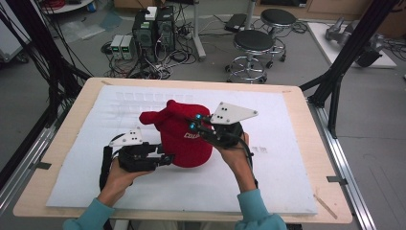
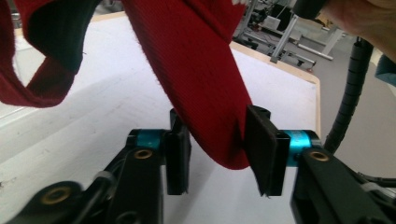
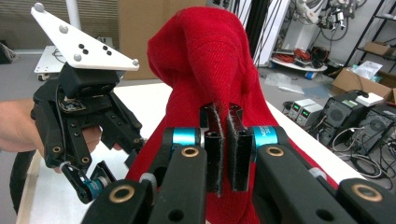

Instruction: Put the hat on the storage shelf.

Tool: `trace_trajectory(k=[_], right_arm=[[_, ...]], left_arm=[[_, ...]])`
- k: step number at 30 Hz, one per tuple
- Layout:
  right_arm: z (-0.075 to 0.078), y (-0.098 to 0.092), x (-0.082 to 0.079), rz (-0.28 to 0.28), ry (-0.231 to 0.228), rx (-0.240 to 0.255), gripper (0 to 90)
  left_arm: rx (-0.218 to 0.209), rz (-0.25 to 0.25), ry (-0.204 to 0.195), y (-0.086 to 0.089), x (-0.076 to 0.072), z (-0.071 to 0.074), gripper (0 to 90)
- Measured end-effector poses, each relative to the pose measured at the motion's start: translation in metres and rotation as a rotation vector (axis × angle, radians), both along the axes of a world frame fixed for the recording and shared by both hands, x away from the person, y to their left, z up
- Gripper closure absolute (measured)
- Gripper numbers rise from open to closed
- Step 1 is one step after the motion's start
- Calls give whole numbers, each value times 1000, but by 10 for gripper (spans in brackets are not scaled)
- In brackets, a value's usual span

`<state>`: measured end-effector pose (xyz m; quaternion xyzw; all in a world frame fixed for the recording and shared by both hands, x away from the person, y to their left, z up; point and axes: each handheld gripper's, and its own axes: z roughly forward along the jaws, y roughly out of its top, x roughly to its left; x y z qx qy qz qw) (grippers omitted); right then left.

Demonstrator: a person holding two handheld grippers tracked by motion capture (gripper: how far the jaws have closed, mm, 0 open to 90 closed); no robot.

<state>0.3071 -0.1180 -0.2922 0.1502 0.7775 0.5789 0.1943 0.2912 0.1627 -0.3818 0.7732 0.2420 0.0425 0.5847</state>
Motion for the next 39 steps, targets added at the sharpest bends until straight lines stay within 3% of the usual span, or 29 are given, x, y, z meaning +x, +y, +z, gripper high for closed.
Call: trace_trajectory(k=[8, 10, 16, 19, 22, 25, 34, 39], right_arm=[[1, -1, -1, 25, -7, 25, 869], [1, -1, -2, 33, -10, 24, 864], [-1, -1, -1, 34, -5, 29, 825], [-1, -1, 0, 22, -14, 37, 623], [-4, 1, 2, -59, -10, 47, 225], [-7, 1, 5, -95, 15, 34, 107], [-5, -9, 1, -114, 15, 49, 102], [-11, -24, -3, -144, 17, 46, 102]], left_arm=[[-26, -31, -8, 2, -2, 1, 802], [-14, -31, -34, 2, -2, 2, 846], [-2, -34, -45, 3, -4, 3, 855], [14, -18, -53, 3, -5, 3, 856], [20, -15, -71, 5, -6, 4, 856], [14, -7, -82, 6, -6, 5, 856], [-8, 45, -110, 16, -3, 10, 857], [-24, 96, -143, 26, 3, 24, 857]])
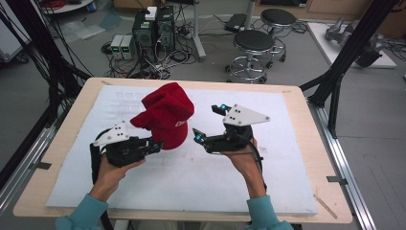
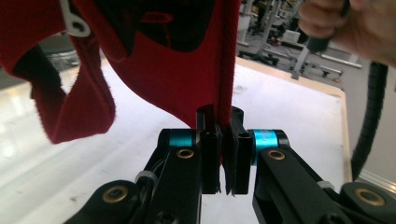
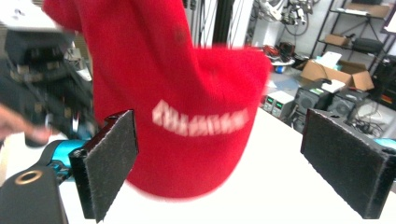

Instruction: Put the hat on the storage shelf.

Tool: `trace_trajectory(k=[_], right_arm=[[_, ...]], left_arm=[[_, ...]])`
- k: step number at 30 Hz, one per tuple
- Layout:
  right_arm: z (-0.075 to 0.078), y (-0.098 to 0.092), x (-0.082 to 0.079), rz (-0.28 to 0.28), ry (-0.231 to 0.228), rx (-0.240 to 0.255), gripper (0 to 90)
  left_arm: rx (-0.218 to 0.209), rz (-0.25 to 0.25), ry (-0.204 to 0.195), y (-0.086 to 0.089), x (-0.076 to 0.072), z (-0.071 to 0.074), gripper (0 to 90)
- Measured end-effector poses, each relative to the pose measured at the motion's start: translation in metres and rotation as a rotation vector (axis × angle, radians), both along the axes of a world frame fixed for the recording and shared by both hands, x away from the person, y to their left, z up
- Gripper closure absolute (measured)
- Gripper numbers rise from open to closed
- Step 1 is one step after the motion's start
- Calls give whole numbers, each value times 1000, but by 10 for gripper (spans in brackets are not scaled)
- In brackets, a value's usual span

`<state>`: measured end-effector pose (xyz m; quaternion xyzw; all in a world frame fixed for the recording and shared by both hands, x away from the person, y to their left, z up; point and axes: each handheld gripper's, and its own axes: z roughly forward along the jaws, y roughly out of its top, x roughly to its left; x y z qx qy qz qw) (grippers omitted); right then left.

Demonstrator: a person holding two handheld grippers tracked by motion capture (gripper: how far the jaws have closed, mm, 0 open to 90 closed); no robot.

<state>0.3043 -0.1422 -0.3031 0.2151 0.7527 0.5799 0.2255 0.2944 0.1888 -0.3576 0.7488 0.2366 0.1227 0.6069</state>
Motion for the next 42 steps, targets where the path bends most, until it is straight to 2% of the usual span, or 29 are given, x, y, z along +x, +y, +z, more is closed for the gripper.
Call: trace_trajectory(k=[4, 6, 8, 10, 13, 21, 29, 34, 38, 42], right_arm=[[-7, -17, -4, -30, 16, 15, 100], [-10, -25, -7, -57, 25, 28, 18], [-13, -33, -8, -73, 37, 37, 18], [-17, -41, -12, -93, 25, 49, 18], [-22, -50, -14, -109, 52, 58, 17], [-41, -72, -26, -150, 81, 80, 6], [-57, -90, -33, -196, 106, 104, 5], [-73, -98, -34, -245, 130, 130, 5], [-87, -101, -34, -266, 140, 107, 5], [-100, -102, -35, -291, 133, 85, 5]], left_arm=[[2, 50, -38, 10, 9, 15, 857], [9, 72, -54, 13, 13, 21, 857], [20, 96, -72, 18, 18, 27, 857], [29, 122, -86, 22, 23, 32, 857], [34, 165, -99, 28, 31, 35, 858], [90, 245, -121, 33, 50, 30, 858], [103, 304, -125, 37, 77, 32, 858], [110, 338, -110, 40, 94, 26, 858], [102, 369, -99, 43, 107, 16, 858], [136, 399, -72, 42, 116, 7, 858]])
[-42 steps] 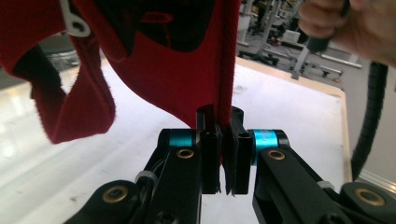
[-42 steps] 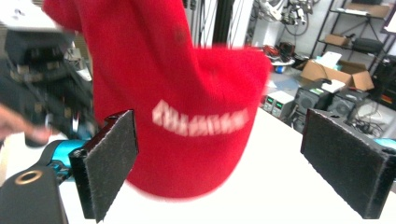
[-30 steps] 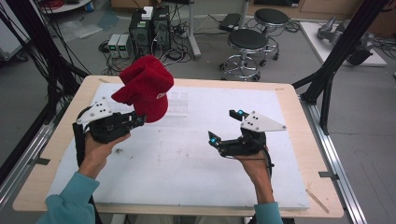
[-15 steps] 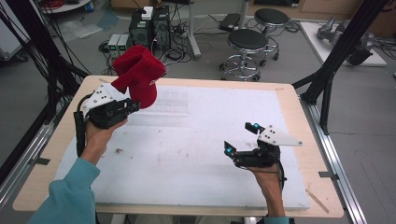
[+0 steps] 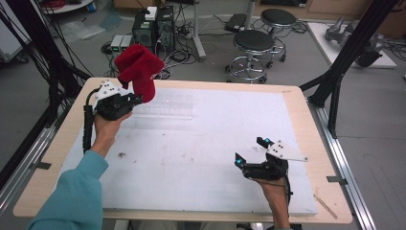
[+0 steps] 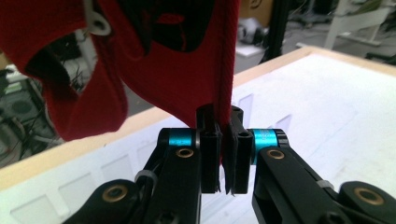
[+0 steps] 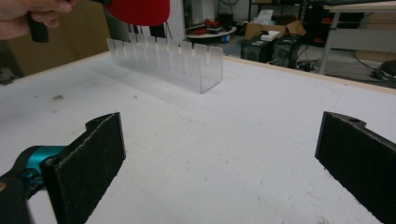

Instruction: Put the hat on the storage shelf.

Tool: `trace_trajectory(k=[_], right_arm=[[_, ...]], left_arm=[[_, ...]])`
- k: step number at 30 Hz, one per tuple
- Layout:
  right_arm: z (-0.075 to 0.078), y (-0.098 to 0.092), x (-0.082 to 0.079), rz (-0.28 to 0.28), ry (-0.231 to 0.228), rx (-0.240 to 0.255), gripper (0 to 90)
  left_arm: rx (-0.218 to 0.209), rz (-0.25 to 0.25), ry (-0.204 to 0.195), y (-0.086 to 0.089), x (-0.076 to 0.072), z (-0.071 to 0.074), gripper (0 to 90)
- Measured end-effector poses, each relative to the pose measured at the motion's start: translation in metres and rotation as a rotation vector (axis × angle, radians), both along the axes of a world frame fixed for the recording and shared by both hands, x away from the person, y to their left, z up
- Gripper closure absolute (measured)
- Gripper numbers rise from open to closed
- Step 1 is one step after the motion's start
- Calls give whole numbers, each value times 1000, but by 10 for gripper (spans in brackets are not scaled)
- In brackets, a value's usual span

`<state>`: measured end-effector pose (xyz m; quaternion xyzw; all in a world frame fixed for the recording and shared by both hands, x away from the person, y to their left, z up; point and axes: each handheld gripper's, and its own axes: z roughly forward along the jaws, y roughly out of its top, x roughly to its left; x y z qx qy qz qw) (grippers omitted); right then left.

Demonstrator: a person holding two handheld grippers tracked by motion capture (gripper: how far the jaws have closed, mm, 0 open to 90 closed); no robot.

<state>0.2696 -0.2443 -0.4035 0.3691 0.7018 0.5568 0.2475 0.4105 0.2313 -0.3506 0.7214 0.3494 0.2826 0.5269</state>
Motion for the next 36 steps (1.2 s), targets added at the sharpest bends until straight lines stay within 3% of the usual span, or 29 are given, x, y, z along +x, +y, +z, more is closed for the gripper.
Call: trace_trajectory(k=[5, 12, 22, 27, 36], right_arm=[[-10, 3, -2, -14, -19, -1, 5], [-10, 2, -2, -26, -12, 21, 5], [-13, -1, 1, -39, 25, 28, 5], [-17, 0, 4, -37, 61, 20, 5], [-20, 0, 9, -44, 84, 40, 5]], left_arm=[[21, 5, -8, -5, 6, -6, 858], [42, 21, 20, -7, 14, -18, 858], [59, 24, 41, -3, 17, -29, 858], [57, 25, 38, -3, 19, -31, 858], [62, 32, 39, -5, 17, -30, 858]])
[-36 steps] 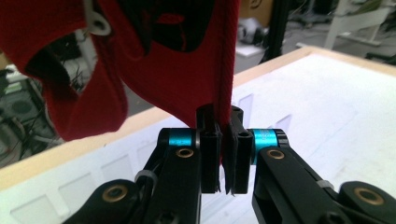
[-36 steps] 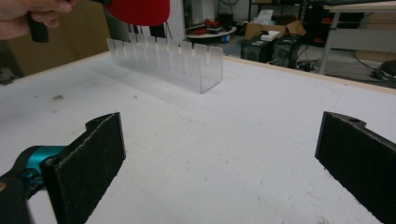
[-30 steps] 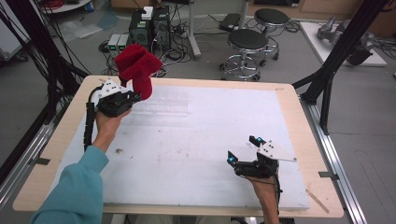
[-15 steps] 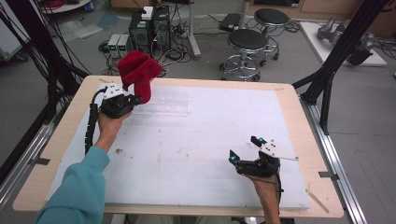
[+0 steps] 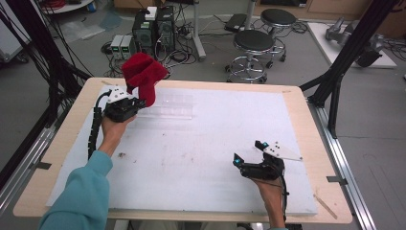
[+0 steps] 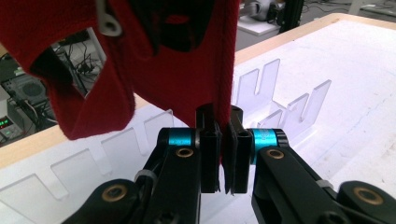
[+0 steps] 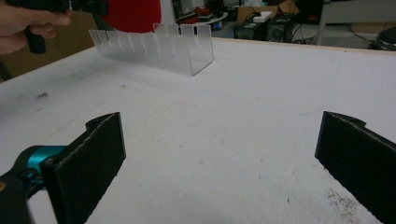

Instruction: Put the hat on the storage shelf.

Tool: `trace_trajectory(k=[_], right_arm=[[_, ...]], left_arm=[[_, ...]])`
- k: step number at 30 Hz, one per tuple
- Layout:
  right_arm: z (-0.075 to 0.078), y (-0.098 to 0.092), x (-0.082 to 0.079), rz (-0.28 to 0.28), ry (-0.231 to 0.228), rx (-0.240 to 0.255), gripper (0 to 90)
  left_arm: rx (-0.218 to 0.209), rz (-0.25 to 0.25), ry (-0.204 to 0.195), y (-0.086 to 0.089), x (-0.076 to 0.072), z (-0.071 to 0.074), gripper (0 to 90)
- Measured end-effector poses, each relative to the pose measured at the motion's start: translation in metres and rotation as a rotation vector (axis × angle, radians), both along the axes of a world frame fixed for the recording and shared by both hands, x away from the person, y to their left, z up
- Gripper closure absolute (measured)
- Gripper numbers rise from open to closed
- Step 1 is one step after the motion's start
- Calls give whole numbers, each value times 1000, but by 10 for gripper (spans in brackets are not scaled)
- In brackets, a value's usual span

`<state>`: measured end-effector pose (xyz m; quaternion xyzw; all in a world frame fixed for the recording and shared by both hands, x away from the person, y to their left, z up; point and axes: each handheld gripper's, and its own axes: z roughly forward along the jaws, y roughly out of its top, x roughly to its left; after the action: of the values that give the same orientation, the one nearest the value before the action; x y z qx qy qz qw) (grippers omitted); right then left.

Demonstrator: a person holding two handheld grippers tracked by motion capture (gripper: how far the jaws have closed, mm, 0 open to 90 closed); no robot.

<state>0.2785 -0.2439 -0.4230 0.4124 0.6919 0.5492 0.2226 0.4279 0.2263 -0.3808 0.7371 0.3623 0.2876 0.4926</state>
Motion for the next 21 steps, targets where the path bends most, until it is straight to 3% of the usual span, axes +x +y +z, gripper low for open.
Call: trace_trajectory(k=[6, 16, 21], right_arm=[[-2, 1, 1, -6, 28, 7, 5], [-5, 6, 4, -15, 19, -6, 5], [-3, 9, 1, -62, -53, -37, 5]], left_arm=[[22, 11, 11, -6, -3, 0, 858], [33, 20, 40, -6, -5, -16, 858], [21, 20, 42, -5, -7, -20, 857]])
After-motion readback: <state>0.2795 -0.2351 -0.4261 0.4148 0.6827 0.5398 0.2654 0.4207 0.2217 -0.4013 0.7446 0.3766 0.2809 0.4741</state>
